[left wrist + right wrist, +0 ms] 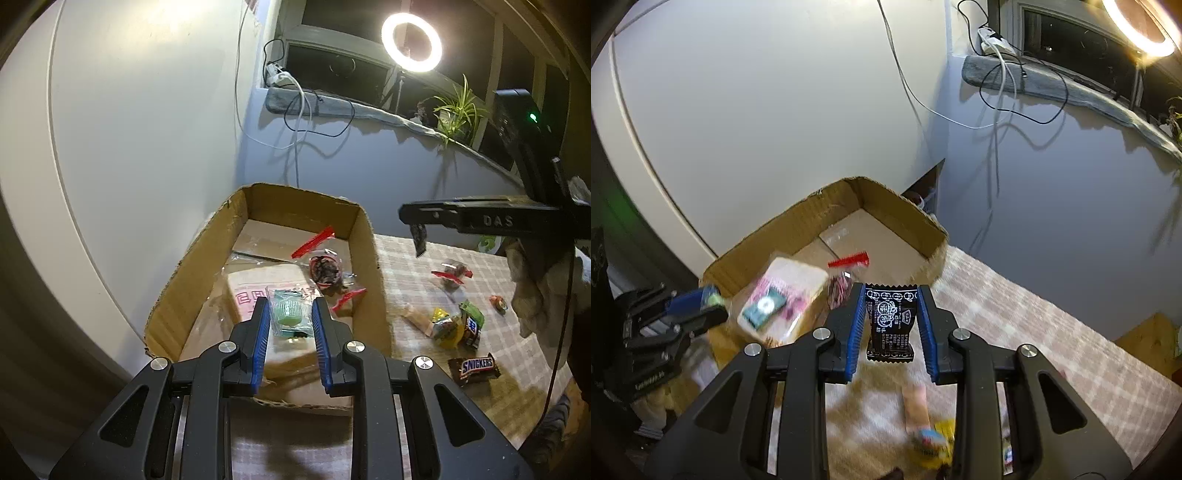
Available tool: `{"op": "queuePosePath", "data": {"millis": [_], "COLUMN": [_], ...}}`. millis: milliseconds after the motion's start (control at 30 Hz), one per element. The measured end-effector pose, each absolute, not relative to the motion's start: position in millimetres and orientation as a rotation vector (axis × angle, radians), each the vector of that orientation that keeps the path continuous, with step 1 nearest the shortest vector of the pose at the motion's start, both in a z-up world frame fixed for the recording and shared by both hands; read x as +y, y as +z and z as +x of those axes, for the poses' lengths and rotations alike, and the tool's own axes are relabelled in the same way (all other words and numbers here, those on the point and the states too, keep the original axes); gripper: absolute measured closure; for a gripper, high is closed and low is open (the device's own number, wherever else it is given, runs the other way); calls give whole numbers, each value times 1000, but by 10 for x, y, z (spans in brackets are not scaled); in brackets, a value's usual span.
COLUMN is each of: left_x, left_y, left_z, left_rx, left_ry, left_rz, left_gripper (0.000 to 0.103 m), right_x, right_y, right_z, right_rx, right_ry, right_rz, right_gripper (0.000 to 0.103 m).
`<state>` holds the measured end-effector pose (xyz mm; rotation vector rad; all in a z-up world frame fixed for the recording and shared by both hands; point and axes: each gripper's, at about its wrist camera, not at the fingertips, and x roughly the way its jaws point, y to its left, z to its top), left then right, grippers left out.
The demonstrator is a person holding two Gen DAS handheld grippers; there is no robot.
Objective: Organize snacks
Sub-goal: 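Carry the black candy and green candy to the box with both grippers, then open both grippers to drop the candies into the box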
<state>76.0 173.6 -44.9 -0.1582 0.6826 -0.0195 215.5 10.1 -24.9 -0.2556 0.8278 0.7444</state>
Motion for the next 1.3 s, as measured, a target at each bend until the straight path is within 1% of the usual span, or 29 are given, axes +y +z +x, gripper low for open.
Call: {"op": "queuePosePath", "data": {"millis": [367,633,667,700,733,767,800,833,900,1300], "left_x": [1820,1841,1841,1839,1839,1840,1840,1833,1821,1734], "left_y": [-471,-472,-468,-465,-463,-463,-461,-457,-454,-383], "left_z": [802,810,811,812,813,809,802,802,808,772], "left_rx": [678,676,672,670,669,666,664,662,662,651], "left_ry": [-17,-18,-18,-16,-16,-15,-14,-14,-13,-19], "left_rz": [-168,-174,-173,-173,-174,-174,-174,-173,-171,-161], "left_gripper": [81,80,79,77,69,57,52,51,51,50], "right_x": [565,706,713,718,717,709,698,686,662,492], "right_y": [-368,-464,-472,-474,-472,-463,-452,-439,-418,-371], "right_z": [2365,2427,2432,2433,2430,2424,2418,2414,2413,2370], "right_rx": [853,871,871,868,861,849,840,832,827,820], "right_ry": [793,798,794,790,786,780,777,777,778,739], "right_rz": [-272,-283,-286,-289,-290,-288,-285,-280,-271,-250], "right_gripper": [74,74,69,56,48,35,28,27,26,26]}}
